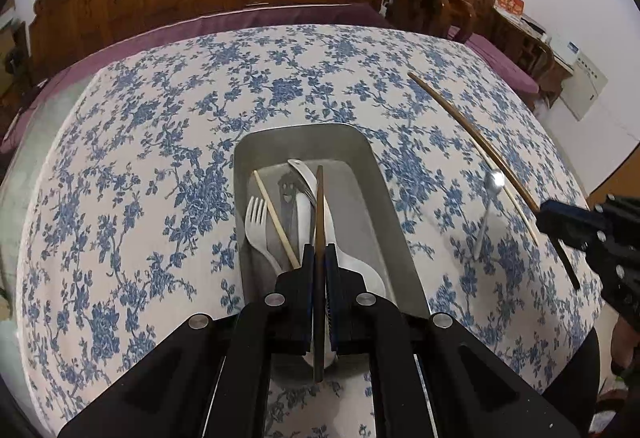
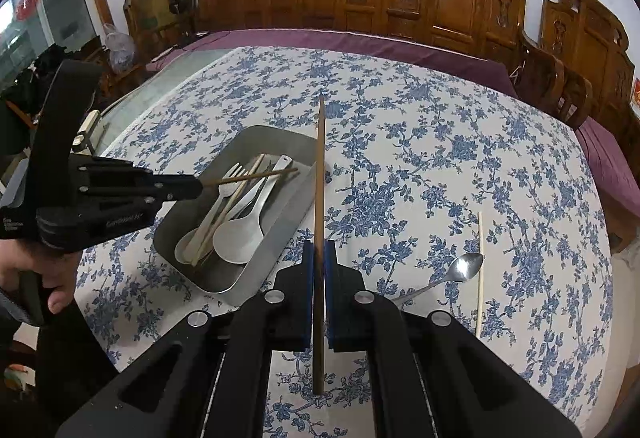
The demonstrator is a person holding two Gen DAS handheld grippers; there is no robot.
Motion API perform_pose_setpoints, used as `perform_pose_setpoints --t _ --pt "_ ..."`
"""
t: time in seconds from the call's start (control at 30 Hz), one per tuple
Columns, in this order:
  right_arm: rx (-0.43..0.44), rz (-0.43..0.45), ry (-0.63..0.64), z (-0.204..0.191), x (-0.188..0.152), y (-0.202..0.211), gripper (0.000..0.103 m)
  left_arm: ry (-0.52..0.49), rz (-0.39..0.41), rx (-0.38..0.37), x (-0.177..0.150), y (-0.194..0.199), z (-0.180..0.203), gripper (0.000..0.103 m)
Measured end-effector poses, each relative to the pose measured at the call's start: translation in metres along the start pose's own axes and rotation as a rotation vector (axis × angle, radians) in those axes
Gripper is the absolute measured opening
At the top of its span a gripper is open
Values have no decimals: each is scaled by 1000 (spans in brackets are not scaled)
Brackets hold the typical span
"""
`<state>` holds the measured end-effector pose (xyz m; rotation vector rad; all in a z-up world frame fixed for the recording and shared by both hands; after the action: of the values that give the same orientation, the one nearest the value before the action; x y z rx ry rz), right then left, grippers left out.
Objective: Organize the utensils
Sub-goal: 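Lower the chopstick into the tray and open the left tool while the right tool carries its chopstick over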
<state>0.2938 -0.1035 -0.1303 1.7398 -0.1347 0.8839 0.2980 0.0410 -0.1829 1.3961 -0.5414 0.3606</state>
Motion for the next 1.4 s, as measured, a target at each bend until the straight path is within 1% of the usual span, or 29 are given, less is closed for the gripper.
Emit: perform_pose_setpoints --t 0.5,0.57,0.6,0.63,0.67,0.8,0.93,1.23,1.4 --pt "27 -39 10 -19 4 -22 6 7 -12 -24 6 -20 1 5" --pt "35 -43 5 -22 5 -25 6 7 -17 -25 7 -20 0 6" --pt "38 -44 5 -24 6 -27 6 10 -13 -28 7 -18 -1 10" --pt "42 -45 6 -26 7 -29 6 12 -8 -28 7 -15 -3 17" --pt "44 -45 7 -28 7 -30 6 14 1 -29 6 -11 -5 19" --pt "63 -53 -9 -36 11 -39 6 20 20 -22 6 4 -13 21" --pt "88 -58 -37 -43 14 -50 6 21 35 -2 2 15 -25 27" --pt "125 -71 -78 -64 23 -76 6 52 50 29 -7 33 -54 29" --pt "123 -99 -89 -70 21 -89 6 64 60 38 -10 39 -63 29"
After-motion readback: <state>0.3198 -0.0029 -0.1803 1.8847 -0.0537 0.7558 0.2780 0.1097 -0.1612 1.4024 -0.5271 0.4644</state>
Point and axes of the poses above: each gripper's, at about its wrist camera, not at the fingertips, and y roughly against the way its jaws point, z to its right, x to its top, the point moved 2 cm from there along -y, roughly the way its jaws point, and after that the axes turned 2 degrees about z, right-handed, at the moved point
